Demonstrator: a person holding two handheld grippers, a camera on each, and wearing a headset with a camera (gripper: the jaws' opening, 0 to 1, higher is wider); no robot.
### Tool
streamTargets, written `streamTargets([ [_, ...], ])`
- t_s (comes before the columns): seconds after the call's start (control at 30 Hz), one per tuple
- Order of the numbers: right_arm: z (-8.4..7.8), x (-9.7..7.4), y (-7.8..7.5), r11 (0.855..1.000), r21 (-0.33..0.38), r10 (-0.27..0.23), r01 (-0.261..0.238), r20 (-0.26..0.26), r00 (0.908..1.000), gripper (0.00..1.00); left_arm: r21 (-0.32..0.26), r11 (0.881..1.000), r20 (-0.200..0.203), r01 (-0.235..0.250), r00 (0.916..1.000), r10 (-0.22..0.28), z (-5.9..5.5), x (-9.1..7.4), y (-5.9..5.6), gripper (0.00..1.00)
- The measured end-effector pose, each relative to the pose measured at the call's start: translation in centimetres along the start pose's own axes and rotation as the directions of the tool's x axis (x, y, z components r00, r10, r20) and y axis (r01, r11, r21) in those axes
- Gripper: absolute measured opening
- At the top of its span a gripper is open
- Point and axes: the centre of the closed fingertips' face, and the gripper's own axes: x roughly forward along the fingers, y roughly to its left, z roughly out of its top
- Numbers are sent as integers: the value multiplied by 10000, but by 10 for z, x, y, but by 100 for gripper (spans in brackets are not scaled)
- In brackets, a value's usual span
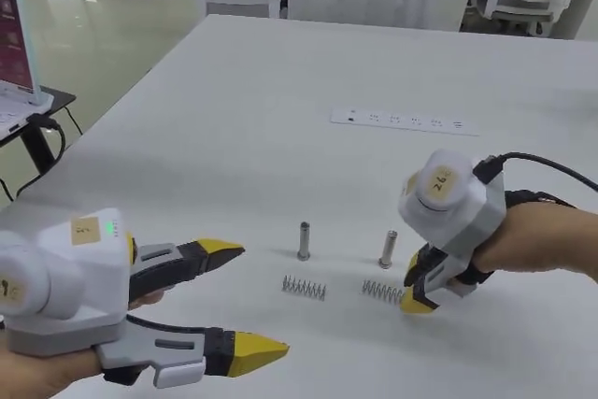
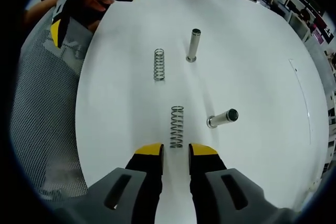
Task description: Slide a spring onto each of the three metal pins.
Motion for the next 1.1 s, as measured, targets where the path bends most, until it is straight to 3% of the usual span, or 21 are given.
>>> streamTargets([
  [0.53, -2, 8, -1, 9994, -320, -106, 95, -340, 9994, 11, -34, 10000, -28, 38, 10000, -39, -1, 1, 1, 66],
  [1.1, 2, 7, -3, 9989, -423, -219, 209, -228, 9995, 8, 87, 9999, -147, 121, 9998, -120, 0, 3, 2, 65],
])
